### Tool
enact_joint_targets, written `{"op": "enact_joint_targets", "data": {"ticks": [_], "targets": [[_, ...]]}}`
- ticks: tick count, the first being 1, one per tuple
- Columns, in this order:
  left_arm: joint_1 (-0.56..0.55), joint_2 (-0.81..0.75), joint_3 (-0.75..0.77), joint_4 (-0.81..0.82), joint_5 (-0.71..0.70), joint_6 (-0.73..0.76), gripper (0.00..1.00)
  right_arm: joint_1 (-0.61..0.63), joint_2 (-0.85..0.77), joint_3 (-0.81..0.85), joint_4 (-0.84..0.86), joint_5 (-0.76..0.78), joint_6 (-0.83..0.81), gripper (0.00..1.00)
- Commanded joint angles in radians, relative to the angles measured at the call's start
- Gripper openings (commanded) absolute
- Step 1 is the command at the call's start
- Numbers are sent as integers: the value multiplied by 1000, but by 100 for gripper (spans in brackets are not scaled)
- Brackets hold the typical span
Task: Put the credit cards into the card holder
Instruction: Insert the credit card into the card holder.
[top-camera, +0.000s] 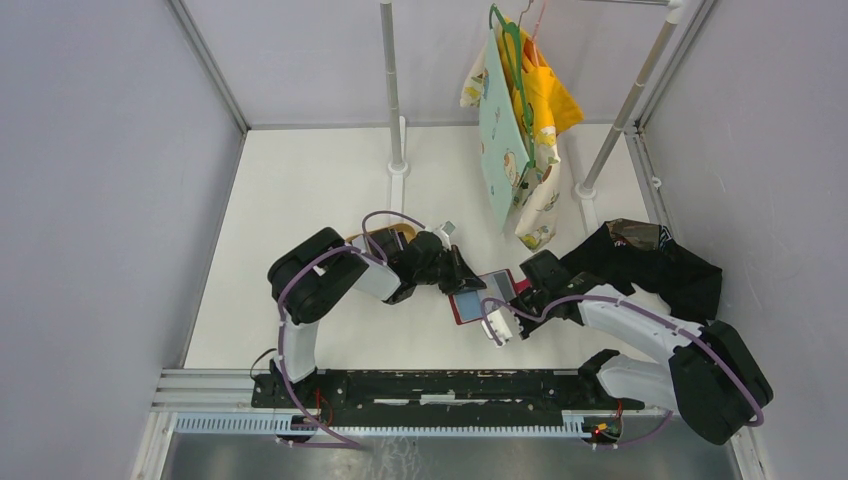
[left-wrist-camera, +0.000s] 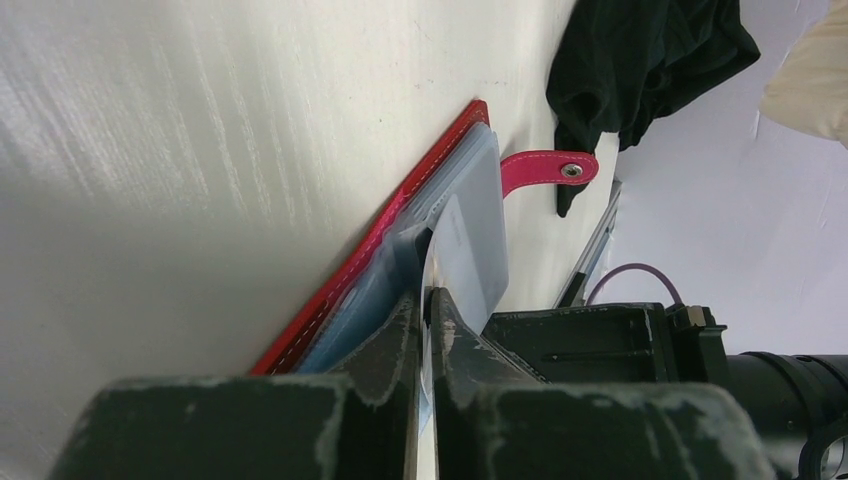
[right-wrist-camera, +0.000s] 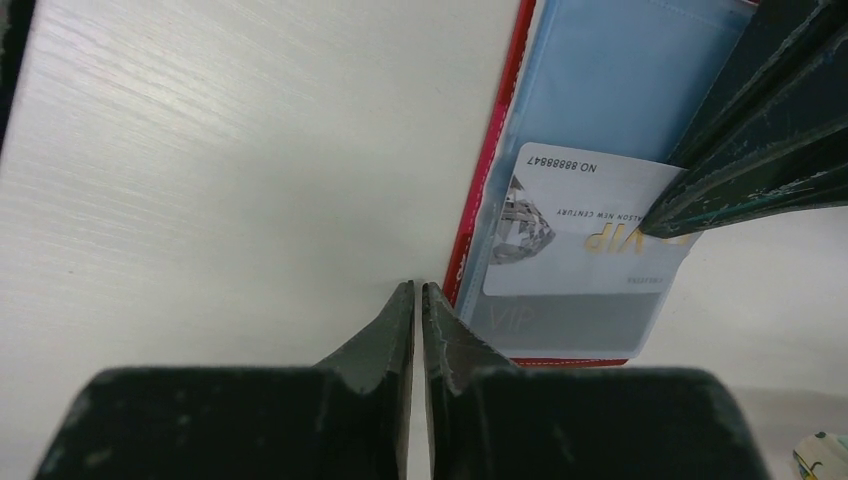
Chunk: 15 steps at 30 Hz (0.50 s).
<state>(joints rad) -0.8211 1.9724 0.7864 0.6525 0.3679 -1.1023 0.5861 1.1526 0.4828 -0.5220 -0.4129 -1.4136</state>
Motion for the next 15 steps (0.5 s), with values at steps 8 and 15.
{"op": "enact_joint_targets", "data": {"ticks": [8,15], "targets": [[-7,51,19,-100,-1,88,18,30,-113,53,-85,-235,-17,14],[-7,56,27,-110,0,97,20,177,-58,110,144,-85,208,7]]}}
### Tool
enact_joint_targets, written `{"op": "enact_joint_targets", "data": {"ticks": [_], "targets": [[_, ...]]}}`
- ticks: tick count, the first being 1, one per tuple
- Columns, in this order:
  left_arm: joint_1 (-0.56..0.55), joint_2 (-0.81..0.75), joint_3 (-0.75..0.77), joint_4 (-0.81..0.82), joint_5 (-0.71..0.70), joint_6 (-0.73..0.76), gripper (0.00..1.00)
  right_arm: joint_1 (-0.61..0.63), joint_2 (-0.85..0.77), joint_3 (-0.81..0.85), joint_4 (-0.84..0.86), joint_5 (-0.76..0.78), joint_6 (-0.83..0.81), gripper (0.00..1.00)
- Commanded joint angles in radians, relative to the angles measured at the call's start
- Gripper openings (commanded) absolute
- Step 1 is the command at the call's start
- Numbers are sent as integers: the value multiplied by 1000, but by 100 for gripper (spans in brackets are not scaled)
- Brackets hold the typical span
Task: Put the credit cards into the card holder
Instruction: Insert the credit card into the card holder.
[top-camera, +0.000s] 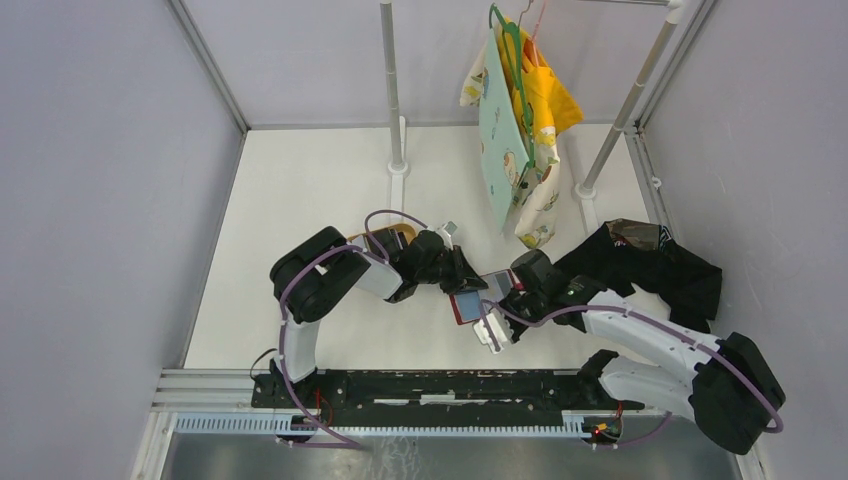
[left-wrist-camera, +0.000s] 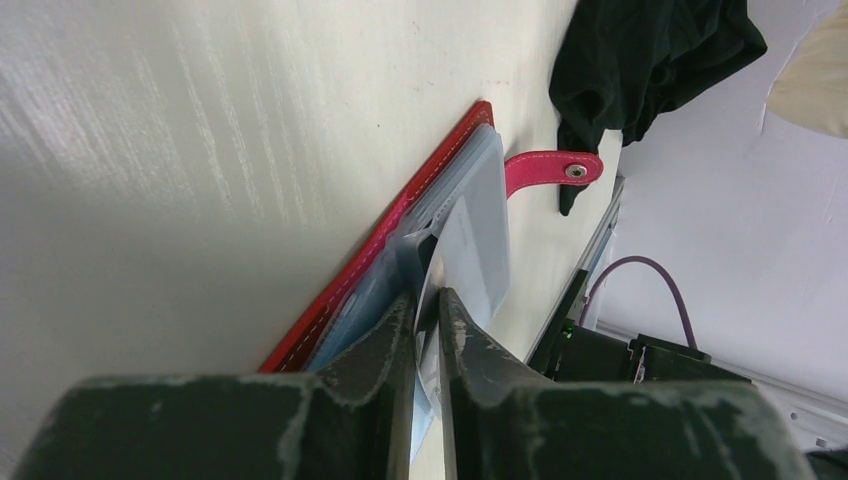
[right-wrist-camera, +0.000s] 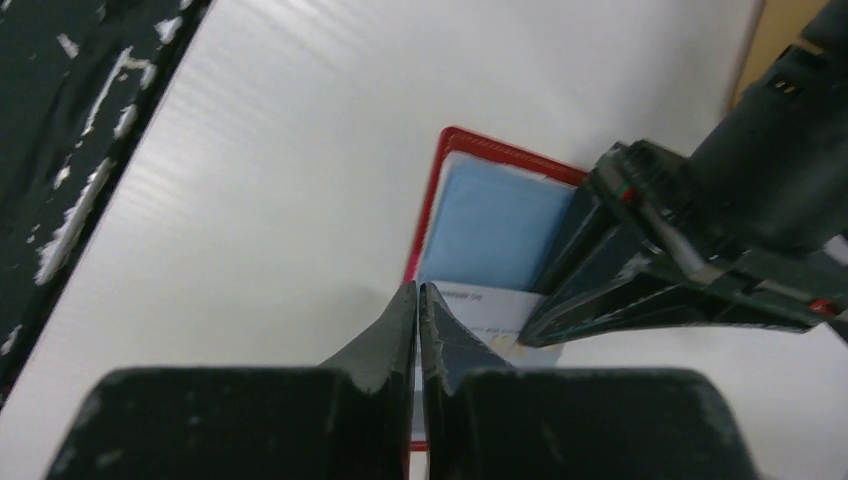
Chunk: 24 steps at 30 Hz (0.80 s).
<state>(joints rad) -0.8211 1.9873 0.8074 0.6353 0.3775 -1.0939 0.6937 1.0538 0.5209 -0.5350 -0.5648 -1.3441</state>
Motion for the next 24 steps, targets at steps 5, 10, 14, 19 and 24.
{"op": "enact_joint_targets", "data": {"ticks": [5,10,14,19,24], "targets": [[-8,39,3,-92,-12,92,21,160,166,113,244,253,189,4],[-8,38,3,-91,-11,95,21,215,218,115,310,382,234,4],[-8,37,1,-89,-9,98,22,222,246,113,319,432,243,4],[-8,39,-2,-86,-10,99,22,224,278,93,330,451,243,4],[-7,41,-1,-85,-9,98,22,225,283,75,336,460,244,5]]}}
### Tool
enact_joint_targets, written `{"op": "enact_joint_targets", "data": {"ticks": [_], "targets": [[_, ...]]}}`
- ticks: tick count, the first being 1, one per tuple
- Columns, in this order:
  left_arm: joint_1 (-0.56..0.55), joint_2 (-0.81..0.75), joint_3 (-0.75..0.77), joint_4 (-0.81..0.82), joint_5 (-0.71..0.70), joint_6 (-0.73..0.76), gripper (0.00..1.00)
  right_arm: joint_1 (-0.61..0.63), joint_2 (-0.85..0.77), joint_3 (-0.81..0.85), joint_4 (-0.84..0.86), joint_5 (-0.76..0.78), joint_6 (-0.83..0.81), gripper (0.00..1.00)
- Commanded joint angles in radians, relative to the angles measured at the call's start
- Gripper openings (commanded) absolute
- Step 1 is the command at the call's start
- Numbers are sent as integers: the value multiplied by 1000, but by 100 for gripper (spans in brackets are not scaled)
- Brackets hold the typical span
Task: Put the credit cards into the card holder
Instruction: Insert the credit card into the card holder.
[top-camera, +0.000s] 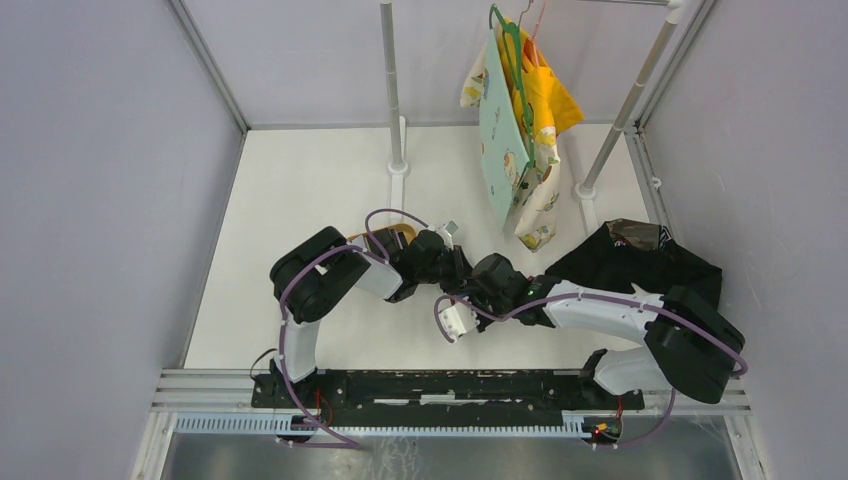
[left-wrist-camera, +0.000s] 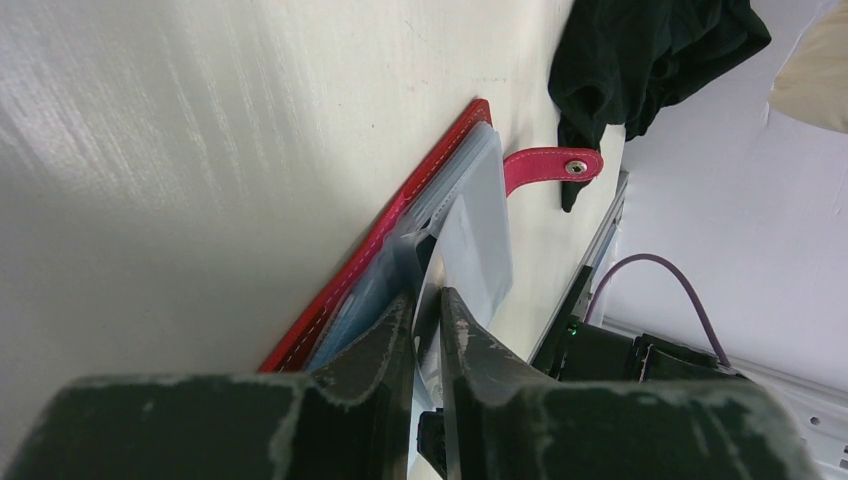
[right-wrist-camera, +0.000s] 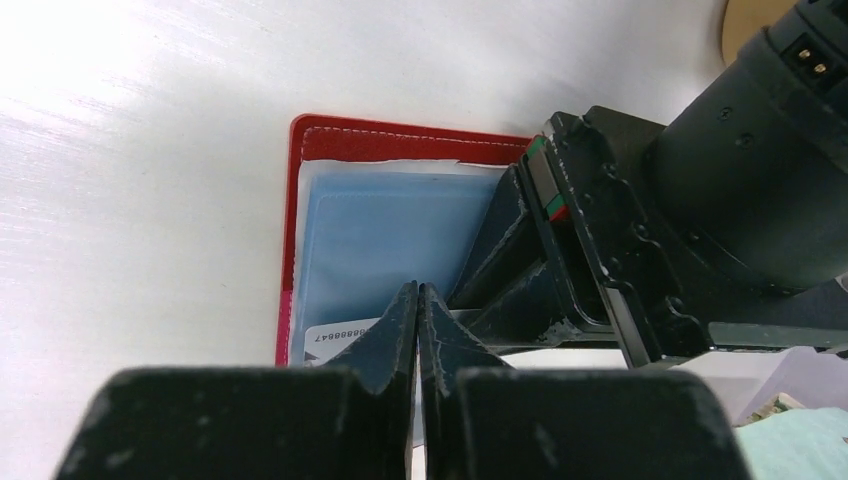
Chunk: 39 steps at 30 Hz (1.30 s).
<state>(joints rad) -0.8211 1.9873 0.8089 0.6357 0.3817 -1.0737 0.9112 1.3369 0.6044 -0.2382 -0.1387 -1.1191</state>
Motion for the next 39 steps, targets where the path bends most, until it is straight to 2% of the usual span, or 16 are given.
{"op": "enact_joint_targets", "data": {"ticks": [1,10,17,35,36,37,38,39], "targets": [[-7,42,-3,-85,-14,78,22,7,1,-10,37,38,20,5],[-7,41,-3,-85,-12,81,23,4,-17,-44,22,94,19,5],[-7,40,-2,-85,-12,81,24,-47,-47,-52,4,94,21,5],[-7,14,3,-86,-19,84,35,-161,-80,-61,-6,87,25,5],[-7,9,1,-86,-20,84,39,-165,-80,-60,-7,85,24,5],[-6,3,1,-87,-22,85,61,-169,-83,-58,-11,71,25,5],[-5,-4,1,-90,-26,87,95,-174,-90,-56,-18,48,28,5],[-6,-13,0,-95,-30,89,99,-178,-99,-53,-23,10,29,5]]}}
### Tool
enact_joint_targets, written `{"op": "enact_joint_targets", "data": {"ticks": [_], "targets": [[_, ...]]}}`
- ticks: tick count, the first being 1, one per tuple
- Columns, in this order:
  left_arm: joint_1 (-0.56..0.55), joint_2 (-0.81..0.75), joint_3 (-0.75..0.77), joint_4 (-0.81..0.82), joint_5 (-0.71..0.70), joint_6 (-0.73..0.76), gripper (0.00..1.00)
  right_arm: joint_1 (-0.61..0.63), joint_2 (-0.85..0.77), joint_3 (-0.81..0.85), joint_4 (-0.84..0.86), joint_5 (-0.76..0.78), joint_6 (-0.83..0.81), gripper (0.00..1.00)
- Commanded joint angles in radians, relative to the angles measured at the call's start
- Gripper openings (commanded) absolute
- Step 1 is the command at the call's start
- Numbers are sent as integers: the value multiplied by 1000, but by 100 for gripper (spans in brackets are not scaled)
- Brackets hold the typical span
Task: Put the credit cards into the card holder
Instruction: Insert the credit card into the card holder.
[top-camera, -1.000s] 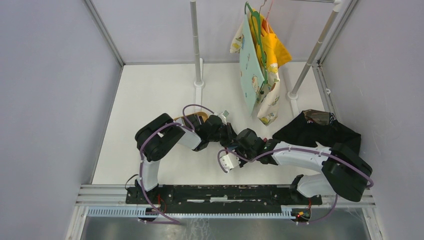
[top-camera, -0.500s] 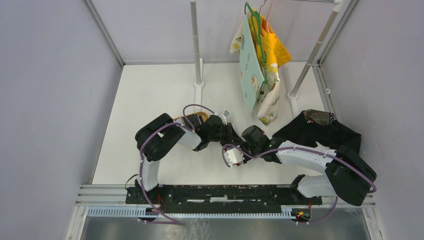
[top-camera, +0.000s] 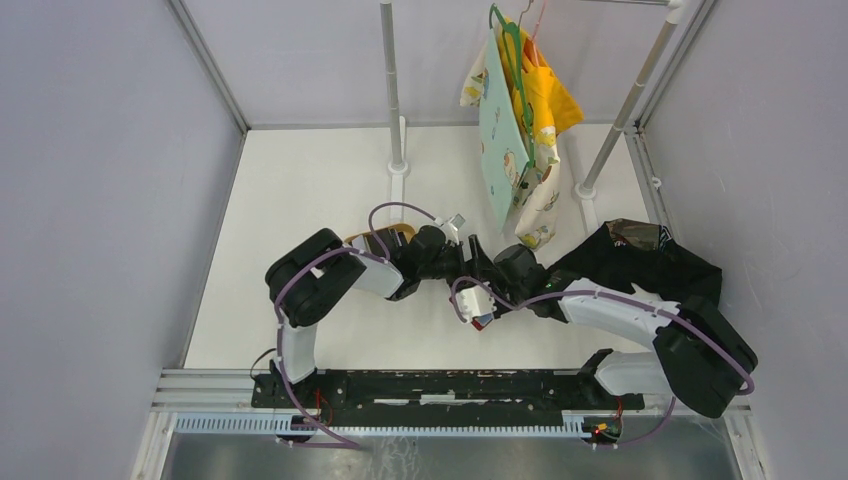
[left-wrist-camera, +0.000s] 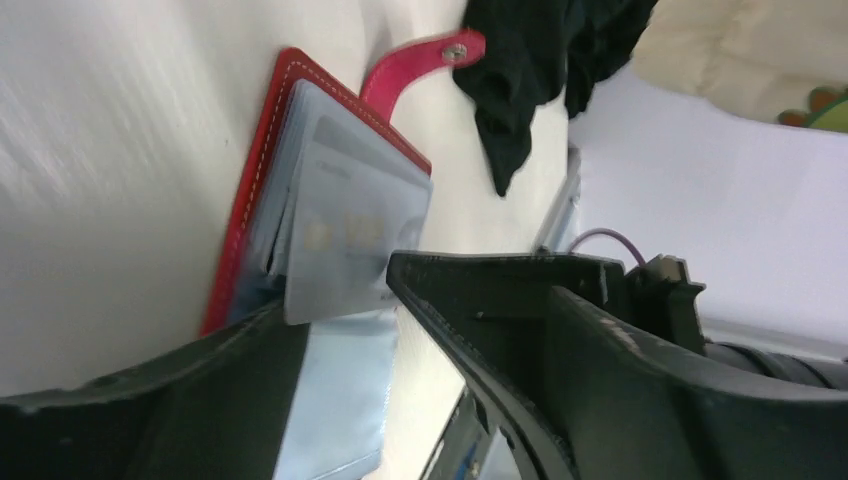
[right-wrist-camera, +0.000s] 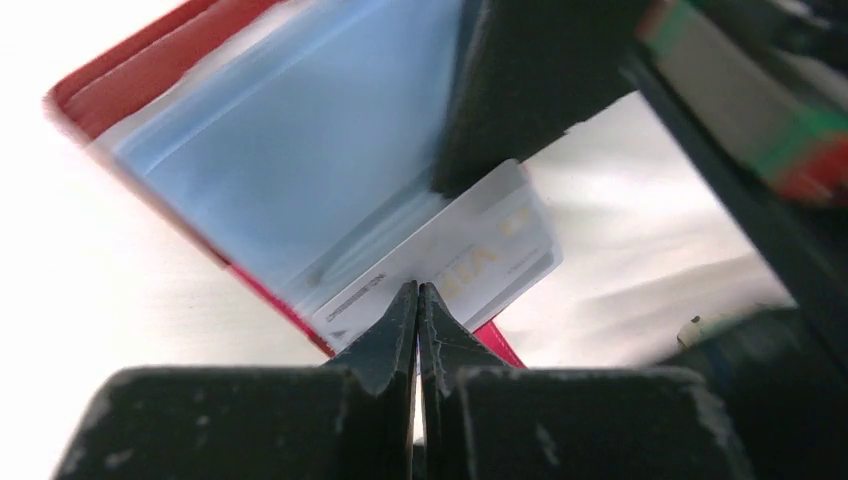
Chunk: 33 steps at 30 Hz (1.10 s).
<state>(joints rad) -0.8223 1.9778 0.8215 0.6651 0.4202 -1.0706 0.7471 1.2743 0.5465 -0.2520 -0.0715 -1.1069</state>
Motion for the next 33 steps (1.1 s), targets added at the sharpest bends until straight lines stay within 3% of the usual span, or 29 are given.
{"op": "enact_joint_targets", "data": {"ticks": [1,5,8,13,26,30,33], "targets": [[-5,-10,-13,-130,-73,89,99,-15,-51,7,-17,-94,16,5],[-5,-35,-16,-153,-91,102,100,-17,-91,2,-28,-267,15,6],[-5,-39,-19,-159,-93,106,100,-15,-72,6,-10,-299,41,6],[-6,-26,-13,-158,-88,105,100,4,-17,6,20,-277,76,6],[-6,-17,-19,-153,-86,110,100,4,19,-35,184,83,144,0],[-5,-21,-21,-154,-87,112,100,-2,0,-35,175,74,155,0],[-6,-40,-22,-151,-95,114,100,-19,-27,0,76,-111,128,0]]}}
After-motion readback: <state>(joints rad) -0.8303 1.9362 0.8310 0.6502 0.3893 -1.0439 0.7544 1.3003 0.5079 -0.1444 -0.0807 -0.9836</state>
